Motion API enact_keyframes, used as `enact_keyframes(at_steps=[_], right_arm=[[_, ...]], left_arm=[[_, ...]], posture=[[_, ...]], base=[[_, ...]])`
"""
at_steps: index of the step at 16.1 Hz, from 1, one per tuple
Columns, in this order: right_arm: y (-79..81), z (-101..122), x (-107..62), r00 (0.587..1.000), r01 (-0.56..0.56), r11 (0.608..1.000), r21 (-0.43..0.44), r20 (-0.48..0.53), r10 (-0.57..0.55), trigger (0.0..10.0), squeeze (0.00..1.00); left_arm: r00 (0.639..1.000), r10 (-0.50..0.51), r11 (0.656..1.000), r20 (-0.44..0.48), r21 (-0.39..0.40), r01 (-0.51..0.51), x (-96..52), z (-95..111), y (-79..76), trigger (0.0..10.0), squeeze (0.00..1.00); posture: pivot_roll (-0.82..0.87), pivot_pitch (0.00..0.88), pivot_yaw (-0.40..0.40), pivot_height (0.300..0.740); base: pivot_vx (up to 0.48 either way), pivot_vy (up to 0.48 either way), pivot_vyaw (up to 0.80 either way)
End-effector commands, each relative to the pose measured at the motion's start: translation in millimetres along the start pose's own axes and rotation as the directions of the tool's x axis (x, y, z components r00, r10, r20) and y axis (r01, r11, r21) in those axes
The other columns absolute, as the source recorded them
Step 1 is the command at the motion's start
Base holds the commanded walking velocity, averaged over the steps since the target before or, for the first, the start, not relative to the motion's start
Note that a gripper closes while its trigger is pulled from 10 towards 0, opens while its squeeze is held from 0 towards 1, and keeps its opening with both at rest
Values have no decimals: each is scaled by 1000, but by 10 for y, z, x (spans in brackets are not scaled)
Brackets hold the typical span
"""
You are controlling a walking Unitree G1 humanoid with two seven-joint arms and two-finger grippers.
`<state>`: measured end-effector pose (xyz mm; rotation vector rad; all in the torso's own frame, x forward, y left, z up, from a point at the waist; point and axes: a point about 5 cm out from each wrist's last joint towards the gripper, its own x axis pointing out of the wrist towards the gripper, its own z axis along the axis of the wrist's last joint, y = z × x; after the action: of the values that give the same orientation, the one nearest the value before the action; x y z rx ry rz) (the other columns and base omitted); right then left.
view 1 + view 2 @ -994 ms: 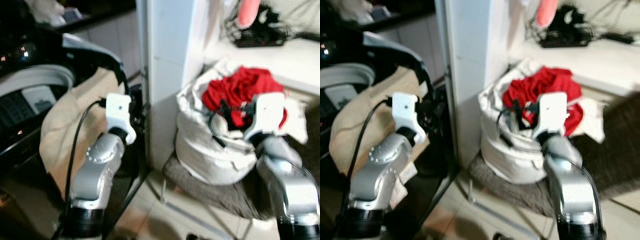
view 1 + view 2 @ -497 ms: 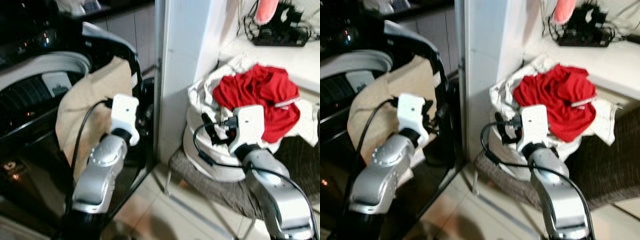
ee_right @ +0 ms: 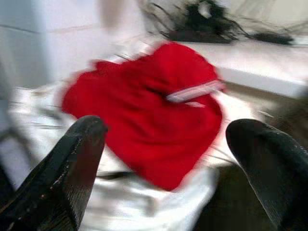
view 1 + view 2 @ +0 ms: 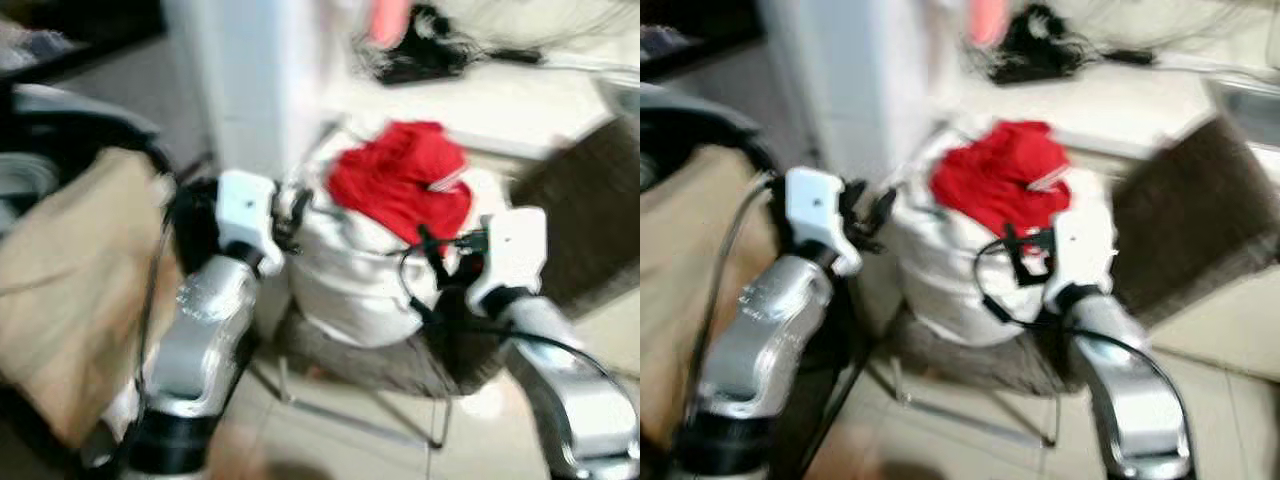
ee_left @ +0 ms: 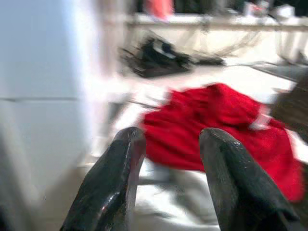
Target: Clothes washing
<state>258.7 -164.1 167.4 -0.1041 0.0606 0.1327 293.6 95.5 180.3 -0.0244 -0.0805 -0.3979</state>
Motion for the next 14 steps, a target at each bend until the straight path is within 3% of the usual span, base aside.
enact_keyframes(at_steps=[1, 3, 7, 10, 14], right_arm=[[66, 59, 17, 999, -34, 999, 6, 17, 33, 10000, 0], [125, 62, 21, 995, -103, 993, -54, -4, 103, 10000, 0], [258, 77, 3, 973, -230, 969, -87, -3, 230, 10000, 0], [237, 69, 15, 979, -203, 979, -26, 7, 203, 10000, 0], [102, 26, 28, 995, -97, 995, -38, -19, 96, 10000, 0]], left_arm=[[1000, 22, 1000, -1, 12, -22, -24, 15, 85, 10000, 0], [1000, 25, 999, -4, 19, -25, -24, 14, 93, 10000, 0], [998, 56, 998, -2, 37, -56, -38, 22, 156, 10000, 0], [996, 89, 994, 1, 58, -89, -56, 28, 246, 10000, 0], [998, 55, 996, -28, 65, -53, -23, -13, 203, 10000, 0]], posture=[[-82, 0, 15, 740], [-80, 0, 12, 740], [-68, 0, 1, 740], [-67, 0, 5, 740], [-79, 0, 26, 740]], base=[[439, 0, 0], [439, 0, 400], [439, 0, 800], [0, 0, 267], [0, 0, 0]])
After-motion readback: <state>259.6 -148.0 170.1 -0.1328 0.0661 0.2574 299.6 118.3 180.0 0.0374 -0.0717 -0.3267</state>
